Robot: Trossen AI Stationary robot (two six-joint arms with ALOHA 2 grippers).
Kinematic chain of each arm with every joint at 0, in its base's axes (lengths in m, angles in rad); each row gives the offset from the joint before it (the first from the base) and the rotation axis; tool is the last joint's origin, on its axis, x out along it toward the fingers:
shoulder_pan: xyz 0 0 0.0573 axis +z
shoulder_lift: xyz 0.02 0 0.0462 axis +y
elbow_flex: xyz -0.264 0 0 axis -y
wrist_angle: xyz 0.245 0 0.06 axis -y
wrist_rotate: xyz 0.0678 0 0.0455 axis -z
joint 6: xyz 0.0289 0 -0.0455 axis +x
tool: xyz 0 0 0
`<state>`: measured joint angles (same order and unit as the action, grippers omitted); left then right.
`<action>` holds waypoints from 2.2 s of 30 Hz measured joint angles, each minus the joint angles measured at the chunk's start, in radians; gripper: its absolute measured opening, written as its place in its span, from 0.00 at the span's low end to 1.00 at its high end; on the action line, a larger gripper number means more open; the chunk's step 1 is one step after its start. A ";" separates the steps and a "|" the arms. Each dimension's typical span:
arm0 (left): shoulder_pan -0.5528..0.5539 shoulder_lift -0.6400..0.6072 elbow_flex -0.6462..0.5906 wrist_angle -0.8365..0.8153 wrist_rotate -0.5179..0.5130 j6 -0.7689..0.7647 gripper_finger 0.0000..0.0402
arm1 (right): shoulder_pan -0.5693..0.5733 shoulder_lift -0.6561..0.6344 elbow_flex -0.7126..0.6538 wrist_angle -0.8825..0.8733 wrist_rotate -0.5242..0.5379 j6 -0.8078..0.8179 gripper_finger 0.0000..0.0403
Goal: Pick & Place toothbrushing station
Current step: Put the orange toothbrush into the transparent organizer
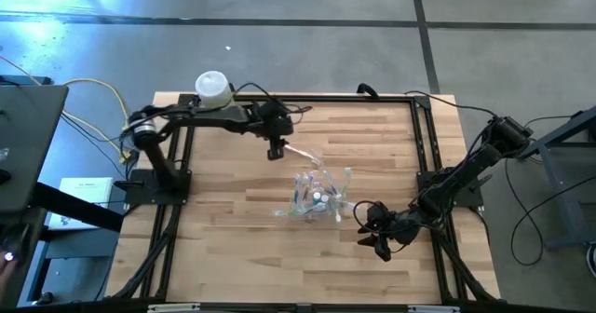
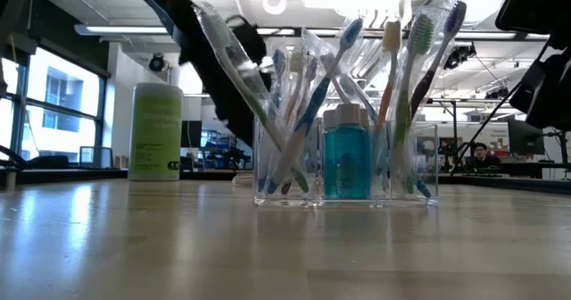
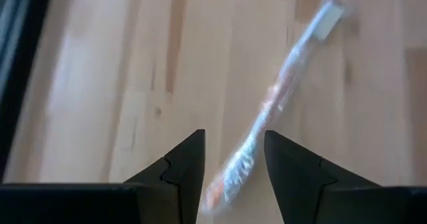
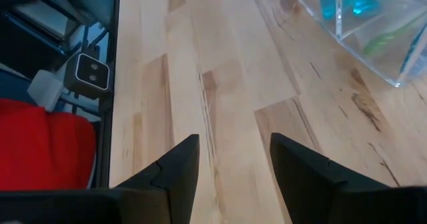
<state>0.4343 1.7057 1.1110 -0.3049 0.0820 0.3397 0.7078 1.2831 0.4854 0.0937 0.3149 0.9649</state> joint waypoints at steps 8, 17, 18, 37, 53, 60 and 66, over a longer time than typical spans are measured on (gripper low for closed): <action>-0.008 0.145 0.000 0.067 0.009 0.075 0.37 | 0.000 0.000 0.000 -0.008 0.000 -0.020 0.43; -0.003 0.215 0.003 0.084 0.041 0.061 0.37 | 0.000 0.000 0.000 -0.007 0.014 -0.026 0.43; -0.003 0.216 0.003 0.084 0.041 0.044 0.37 | 0.000 0.000 0.000 -0.007 0.019 -0.026 0.43; 0.005 0.221 0.002 0.037 0.069 -0.071 0.03 | 0.001 0.000 0.000 -0.008 0.024 -0.003 0.43; -0.121 -0.121 -0.005 -0.127 -0.474 -0.152 0.02 | 0.001 0.000 0.000 -0.003 0.026 -0.016 0.43; -0.278 -0.411 -0.004 -0.154 -0.708 -0.286 0.02 | 0.001 0.000 0.000 0.001 0.024 -0.027 0.43; -0.426 -0.637 -0.005 -0.141 -0.695 -0.452 0.02 | 0.007 0.000 0.000 0.019 0.023 -0.063 0.43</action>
<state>0.0079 1.0685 1.1064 -0.4457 -0.6132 -0.1119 0.7143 1.2831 0.4854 0.1124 0.3383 0.9020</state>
